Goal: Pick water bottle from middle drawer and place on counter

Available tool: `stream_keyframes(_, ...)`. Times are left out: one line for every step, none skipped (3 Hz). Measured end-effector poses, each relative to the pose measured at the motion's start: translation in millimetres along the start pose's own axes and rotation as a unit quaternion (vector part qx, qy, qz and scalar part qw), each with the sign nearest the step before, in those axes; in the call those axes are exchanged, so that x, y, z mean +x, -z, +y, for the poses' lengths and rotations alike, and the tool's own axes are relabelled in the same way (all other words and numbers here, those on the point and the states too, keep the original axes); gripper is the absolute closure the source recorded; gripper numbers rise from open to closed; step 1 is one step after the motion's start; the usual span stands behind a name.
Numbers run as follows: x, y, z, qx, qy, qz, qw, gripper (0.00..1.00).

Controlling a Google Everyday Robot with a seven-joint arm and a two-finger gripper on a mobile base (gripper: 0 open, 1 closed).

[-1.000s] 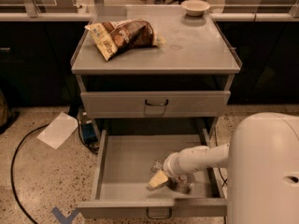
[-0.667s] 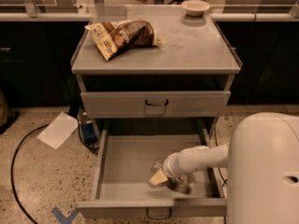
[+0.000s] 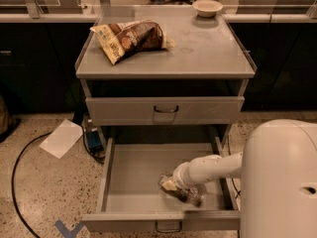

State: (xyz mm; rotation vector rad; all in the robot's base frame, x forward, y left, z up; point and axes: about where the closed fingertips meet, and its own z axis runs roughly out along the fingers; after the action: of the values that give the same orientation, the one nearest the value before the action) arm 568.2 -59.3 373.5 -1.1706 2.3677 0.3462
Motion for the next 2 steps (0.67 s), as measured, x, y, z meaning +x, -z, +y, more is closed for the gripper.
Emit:
stream_keyframes(0.0,0.0,0.0,0.0,0.0,0.0,1.0,0.89)
stream_keyframes(-2.7,4.9,1.2,0.0,0.001,0.0,1.0,1.0)
